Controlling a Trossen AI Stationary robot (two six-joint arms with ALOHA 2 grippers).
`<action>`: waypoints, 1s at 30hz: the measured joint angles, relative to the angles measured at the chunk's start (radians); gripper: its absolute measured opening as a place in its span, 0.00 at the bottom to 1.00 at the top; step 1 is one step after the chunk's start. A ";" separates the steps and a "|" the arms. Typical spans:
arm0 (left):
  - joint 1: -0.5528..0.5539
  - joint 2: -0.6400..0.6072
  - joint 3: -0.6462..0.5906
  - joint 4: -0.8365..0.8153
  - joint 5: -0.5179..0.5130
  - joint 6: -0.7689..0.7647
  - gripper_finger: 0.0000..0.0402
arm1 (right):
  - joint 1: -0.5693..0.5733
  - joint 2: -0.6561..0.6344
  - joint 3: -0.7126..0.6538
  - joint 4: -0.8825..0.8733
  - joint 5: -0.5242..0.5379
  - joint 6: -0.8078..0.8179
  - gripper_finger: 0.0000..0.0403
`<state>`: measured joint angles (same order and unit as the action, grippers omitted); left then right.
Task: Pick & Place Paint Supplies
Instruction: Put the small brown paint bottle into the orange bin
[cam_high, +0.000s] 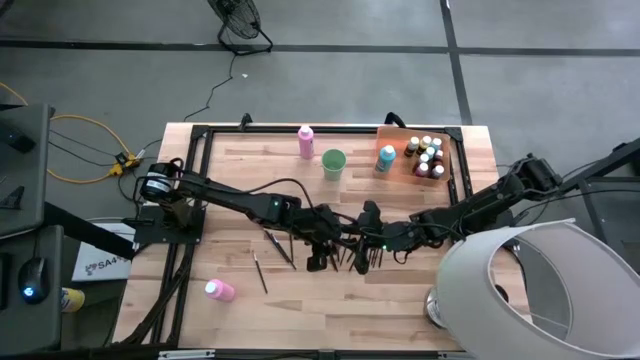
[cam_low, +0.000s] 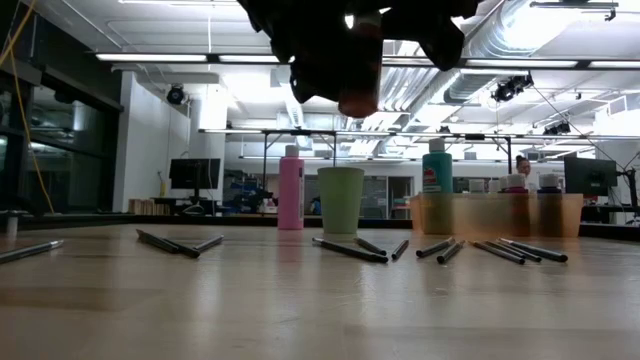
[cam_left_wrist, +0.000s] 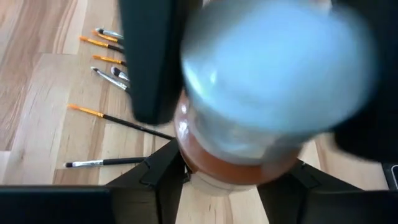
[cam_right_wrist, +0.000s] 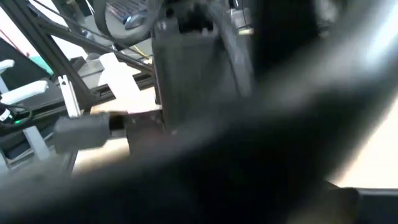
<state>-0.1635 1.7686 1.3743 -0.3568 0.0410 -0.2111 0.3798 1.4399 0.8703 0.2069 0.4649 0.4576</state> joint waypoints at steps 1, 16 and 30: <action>0.000 -0.001 0.000 0.000 0.006 0.000 0.44 | 0.000 0.000 0.000 -0.002 -0.001 0.010 0.28; 0.059 -0.085 0.000 -0.285 -0.079 0.078 0.56 | -0.078 -0.004 0.000 -0.178 0.123 0.120 0.28; 0.281 -0.157 0.000 -0.243 -0.139 0.344 0.56 | -0.371 -0.024 0.000 -0.206 0.214 0.070 0.28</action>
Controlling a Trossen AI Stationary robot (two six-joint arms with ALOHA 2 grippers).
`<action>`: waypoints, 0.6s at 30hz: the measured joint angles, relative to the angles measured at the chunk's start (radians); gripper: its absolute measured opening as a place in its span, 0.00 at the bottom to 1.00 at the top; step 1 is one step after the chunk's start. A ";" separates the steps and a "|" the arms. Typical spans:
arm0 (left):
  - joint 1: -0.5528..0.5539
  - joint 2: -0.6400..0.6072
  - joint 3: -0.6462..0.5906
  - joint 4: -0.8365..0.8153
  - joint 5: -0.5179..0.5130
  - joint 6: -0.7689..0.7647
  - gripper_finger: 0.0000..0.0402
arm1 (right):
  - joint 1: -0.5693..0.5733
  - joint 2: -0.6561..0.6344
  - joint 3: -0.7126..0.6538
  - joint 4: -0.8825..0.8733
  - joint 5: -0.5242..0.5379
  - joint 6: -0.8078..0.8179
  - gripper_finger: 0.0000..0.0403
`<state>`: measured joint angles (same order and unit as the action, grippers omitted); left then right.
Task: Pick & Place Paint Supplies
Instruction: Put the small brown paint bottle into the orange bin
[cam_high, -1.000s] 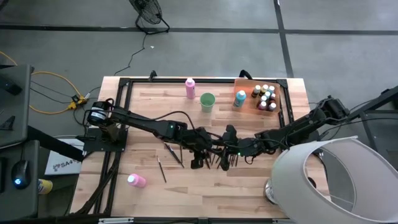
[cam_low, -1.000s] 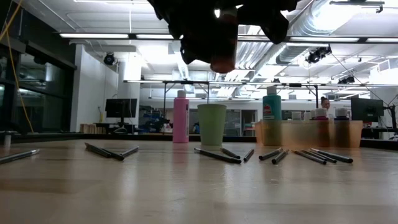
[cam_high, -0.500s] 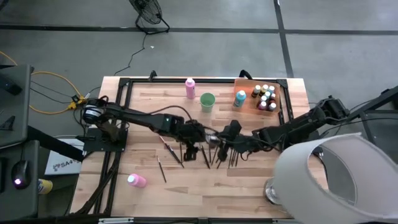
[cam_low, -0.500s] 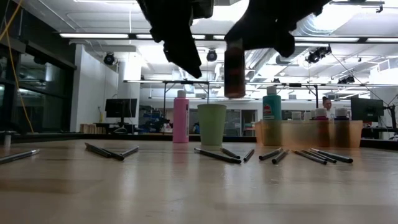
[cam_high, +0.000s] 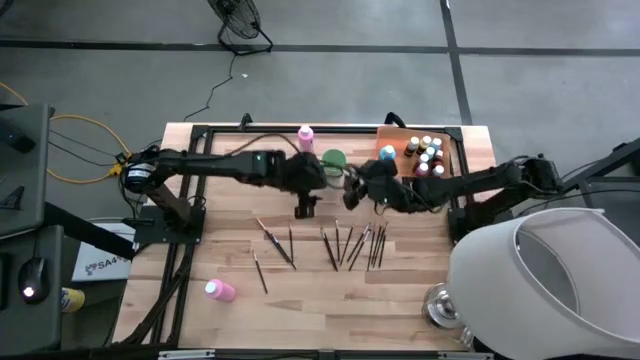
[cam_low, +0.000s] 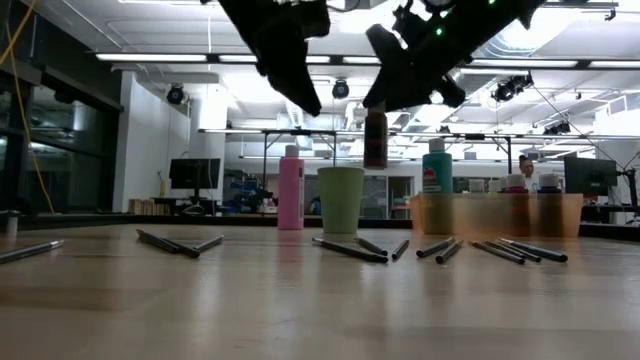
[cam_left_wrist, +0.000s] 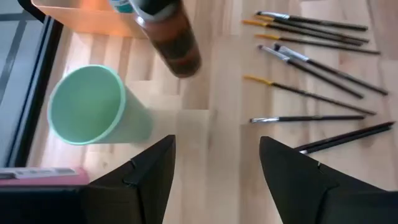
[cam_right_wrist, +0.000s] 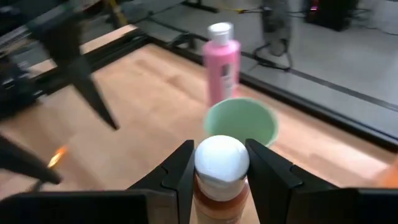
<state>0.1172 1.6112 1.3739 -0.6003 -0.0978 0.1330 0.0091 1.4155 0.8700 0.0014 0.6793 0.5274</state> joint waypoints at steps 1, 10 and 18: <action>0.022 0.000 0.000 0.004 0.017 0.027 0.56 | -0.023 0.000 0.000 0.001 0.000 0.000 0.28; 0.249 0.001 0.000 0.041 0.251 0.158 0.56 | -0.240 0.000 0.000 0.069 0.009 -0.002 0.28; 0.383 0.001 0.000 0.019 0.435 0.189 0.56 | -0.385 0.000 0.000 0.150 0.024 -0.002 0.28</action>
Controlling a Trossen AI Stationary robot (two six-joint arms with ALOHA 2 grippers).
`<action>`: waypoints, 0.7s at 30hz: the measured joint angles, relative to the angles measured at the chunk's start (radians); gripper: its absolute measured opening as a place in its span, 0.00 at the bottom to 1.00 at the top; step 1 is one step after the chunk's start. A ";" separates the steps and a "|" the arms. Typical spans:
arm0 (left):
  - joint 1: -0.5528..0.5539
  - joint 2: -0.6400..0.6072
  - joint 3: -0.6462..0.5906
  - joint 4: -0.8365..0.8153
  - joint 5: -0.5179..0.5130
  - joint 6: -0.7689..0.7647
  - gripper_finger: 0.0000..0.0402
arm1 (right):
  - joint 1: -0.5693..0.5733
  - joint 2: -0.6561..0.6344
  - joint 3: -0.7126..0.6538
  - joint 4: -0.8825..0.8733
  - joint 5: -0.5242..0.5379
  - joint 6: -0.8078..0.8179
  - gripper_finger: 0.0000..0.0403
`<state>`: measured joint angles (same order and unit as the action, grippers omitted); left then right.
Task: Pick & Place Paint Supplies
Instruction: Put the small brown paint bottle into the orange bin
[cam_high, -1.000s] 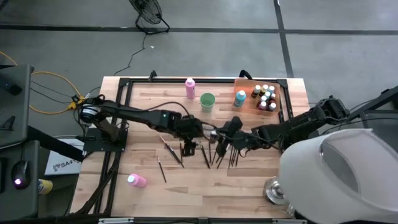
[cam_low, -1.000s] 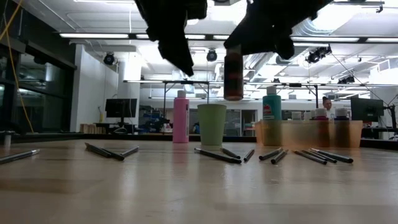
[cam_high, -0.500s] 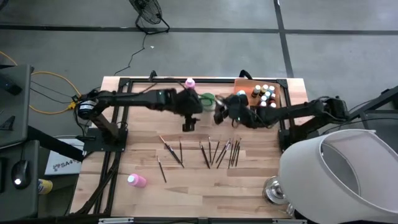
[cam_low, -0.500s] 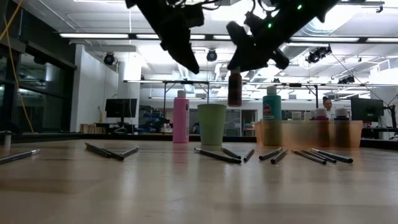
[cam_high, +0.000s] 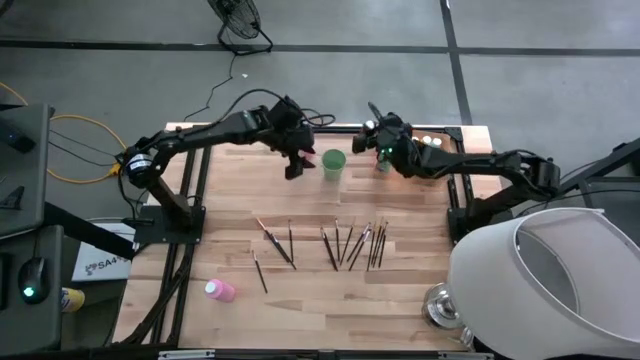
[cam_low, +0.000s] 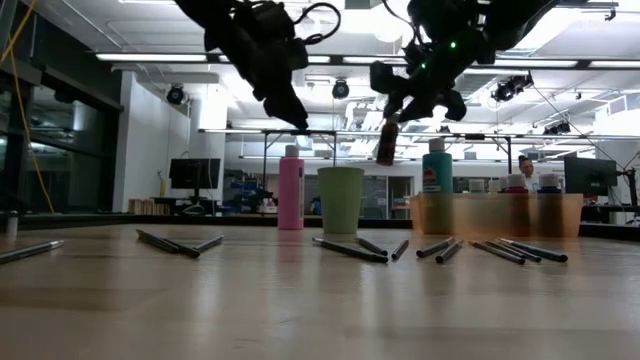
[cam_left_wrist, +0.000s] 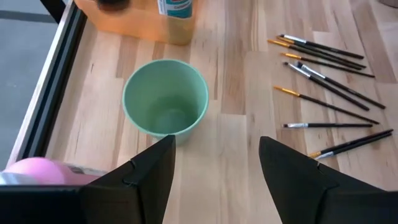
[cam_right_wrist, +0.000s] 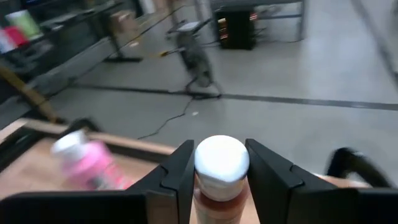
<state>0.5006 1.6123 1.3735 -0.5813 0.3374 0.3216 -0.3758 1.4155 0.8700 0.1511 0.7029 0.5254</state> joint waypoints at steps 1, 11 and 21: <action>0.008 0.000 0.000 -0.002 0.005 0.011 0.56 | -0.015 0.000 0.000 -0.003 0.017 0.002 0.28; 0.044 0.000 0.000 -0.002 0.036 0.079 0.56 | -0.158 0.000 0.000 -0.138 0.110 0.126 0.28; 0.043 0.001 0.000 0.010 0.065 0.120 0.56 | -0.232 0.000 0.000 -0.388 0.134 0.350 0.28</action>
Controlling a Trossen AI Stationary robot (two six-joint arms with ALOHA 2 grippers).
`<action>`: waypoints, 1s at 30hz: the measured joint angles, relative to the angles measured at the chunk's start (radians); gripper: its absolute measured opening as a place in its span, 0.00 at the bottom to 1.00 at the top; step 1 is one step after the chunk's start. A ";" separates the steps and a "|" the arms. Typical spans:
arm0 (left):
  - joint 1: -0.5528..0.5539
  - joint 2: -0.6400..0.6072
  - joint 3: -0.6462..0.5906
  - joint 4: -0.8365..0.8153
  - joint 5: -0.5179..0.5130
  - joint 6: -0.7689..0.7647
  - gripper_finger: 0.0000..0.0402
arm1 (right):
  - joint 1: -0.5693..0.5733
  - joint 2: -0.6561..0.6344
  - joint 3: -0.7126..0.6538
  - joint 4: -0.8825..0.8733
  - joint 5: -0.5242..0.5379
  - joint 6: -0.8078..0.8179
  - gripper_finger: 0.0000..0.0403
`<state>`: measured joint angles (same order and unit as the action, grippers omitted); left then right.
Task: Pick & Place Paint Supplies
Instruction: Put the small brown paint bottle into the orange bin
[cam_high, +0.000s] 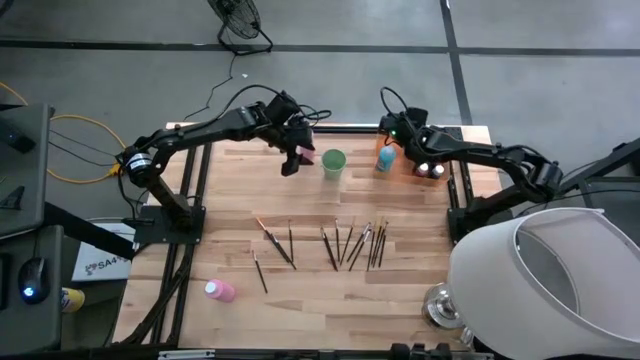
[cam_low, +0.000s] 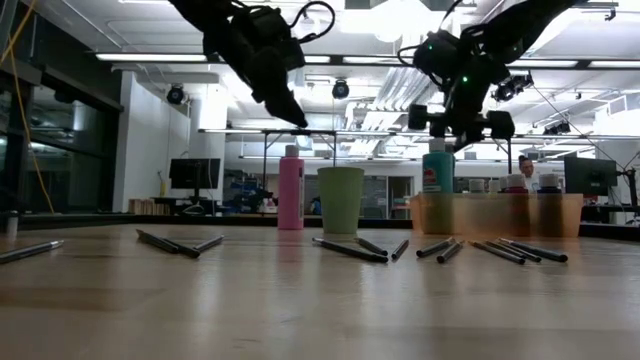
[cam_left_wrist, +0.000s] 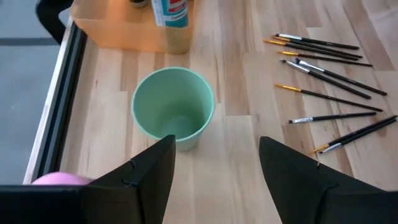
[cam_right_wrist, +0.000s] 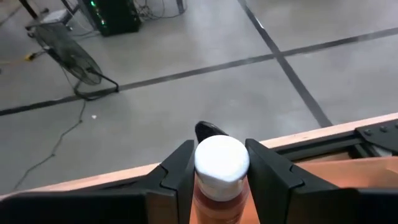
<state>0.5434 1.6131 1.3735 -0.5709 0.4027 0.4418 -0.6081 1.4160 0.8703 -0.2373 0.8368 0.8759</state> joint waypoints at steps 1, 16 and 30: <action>0.000 0.000 0.000 0.000 0.006 0.003 0.56 | -0.003 0.002 0.000 0.002 -0.001 -0.013 0.28; 0.000 0.000 0.000 0.000 0.010 0.025 0.56 | 0.016 0.078 0.000 -0.088 -0.066 0.060 0.28; 0.000 0.001 0.000 -0.004 0.009 0.025 0.56 | 0.084 0.078 0.001 -0.293 -0.037 0.230 0.28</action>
<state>0.5434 1.6136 1.3735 -0.5745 0.4118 0.4664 -0.5245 1.4940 0.8711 -0.5303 0.8002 1.1060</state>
